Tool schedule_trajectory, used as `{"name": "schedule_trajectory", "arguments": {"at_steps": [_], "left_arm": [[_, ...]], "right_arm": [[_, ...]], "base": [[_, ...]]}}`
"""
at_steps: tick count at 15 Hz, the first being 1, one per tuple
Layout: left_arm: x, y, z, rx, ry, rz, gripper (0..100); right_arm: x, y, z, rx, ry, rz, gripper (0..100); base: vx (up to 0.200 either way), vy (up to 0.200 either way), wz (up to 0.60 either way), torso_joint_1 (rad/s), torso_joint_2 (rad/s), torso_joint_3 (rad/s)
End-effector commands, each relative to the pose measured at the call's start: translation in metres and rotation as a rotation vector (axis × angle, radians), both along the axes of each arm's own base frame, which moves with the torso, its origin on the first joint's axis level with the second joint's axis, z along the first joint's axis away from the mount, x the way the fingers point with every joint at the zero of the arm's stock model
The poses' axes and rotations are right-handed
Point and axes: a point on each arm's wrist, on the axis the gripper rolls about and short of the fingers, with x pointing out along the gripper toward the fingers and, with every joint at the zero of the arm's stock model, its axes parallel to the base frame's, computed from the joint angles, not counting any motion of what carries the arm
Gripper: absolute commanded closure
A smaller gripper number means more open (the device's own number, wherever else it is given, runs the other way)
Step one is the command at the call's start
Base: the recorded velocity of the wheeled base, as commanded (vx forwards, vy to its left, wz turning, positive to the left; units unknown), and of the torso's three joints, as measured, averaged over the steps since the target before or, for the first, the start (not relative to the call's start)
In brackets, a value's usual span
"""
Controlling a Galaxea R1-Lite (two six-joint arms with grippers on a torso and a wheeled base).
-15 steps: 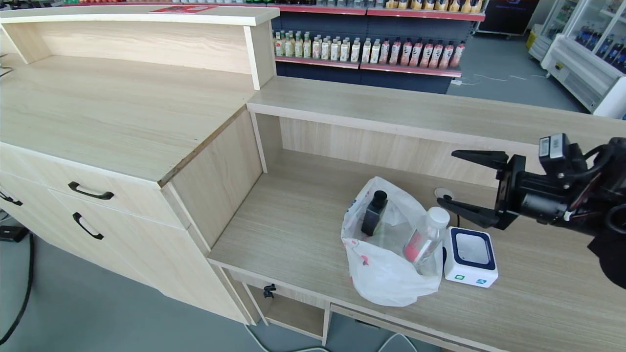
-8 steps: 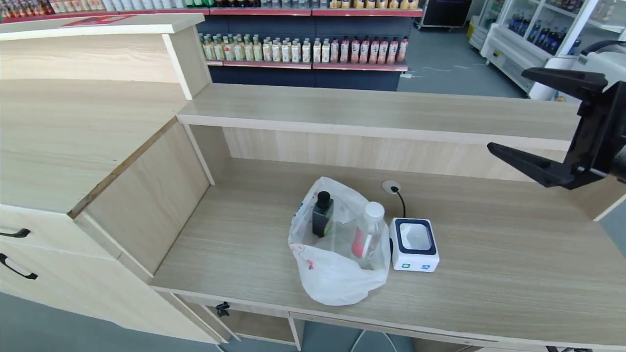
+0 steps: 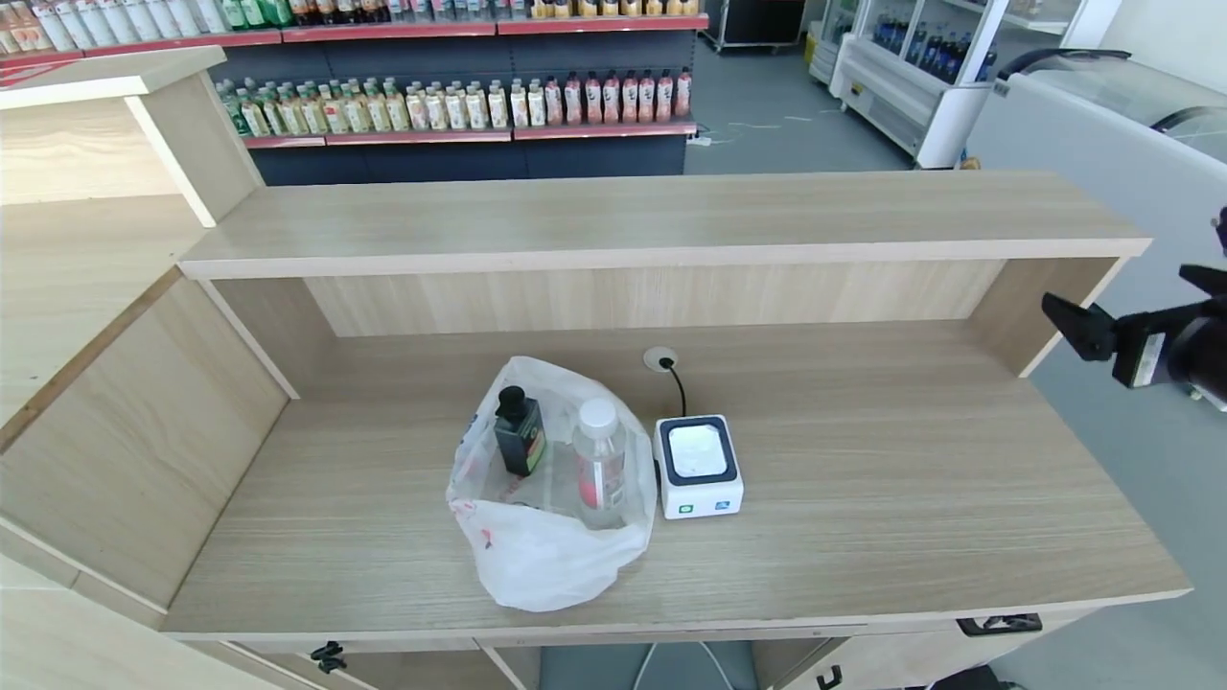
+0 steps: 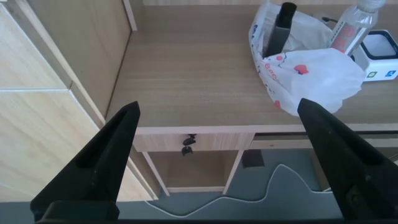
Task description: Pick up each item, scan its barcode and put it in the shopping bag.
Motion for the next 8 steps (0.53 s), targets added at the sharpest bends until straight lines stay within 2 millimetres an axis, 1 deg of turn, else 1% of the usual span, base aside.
{"name": "schedule_trajectory", "arguments": {"at_steps": [1, 2, 3, 4, 5, 7, 8], "left_arm": [[0.0, 0.0, 0.0, 0.0, 0.0, -0.001, 0], [0.0, 0.0, 0.0, 0.0, 0.0, 0.001, 0], [0.0, 0.0, 0.0, 0.0, 0.0, 0.001, 0], [0.0, 0.0, 0.0, 0.0, 0.0, 0.001, 0], [0.0, 0.0, 0.0, 0.0, 0.0, 0.001, 0], [0.0, 0.0, 0.0, 0.0, 0.0, 0.001, 0], [0.0, 0.0, 0.0, 0.0, 0.0, 0.001, 0]], "right_arm": [[-0.054, -0.007, -0.042, 0.129, 0.078, -0.165, 0], [-0.096, -0.004, -0.074, 0.13, 0.131, -0.177, 0], [-0.111, -0.002, -0.088, 0.129, 0.154, -0.178, 0], [-0.134, 0.0, -0.102, 0.14, 0.196, -0.186, 0], [-0.148, 0.002, -0.111, 0.151, 0.261, -0.179, 0], [-0.191, 0.007, -0.137, 0.143, 0.363, -0.137, 0], [-0.212, 0.008, -0.152, 0.137, 0.369, -0.151, 0]], "base": [[0.0, 0.0, 0.0, 0.0, 0.0, 0.0], [0.0, 0.0, 0.0, 0.0, 0.0, 0.0], [0.0, 0.0, 0.0, 0.0, 0.0, 0.0], [0.0, 0.0, 0.0, 0.0, 0.0, 0.0], [0.0, 0.0, 0.0, 0.0, 0.0, 0.0], [0.0, 0.0, 0.0, 0.0, 0.0, 0.0], [0.0, 0.0, 0.0, 0.0, 0.0, 0.0]]}}
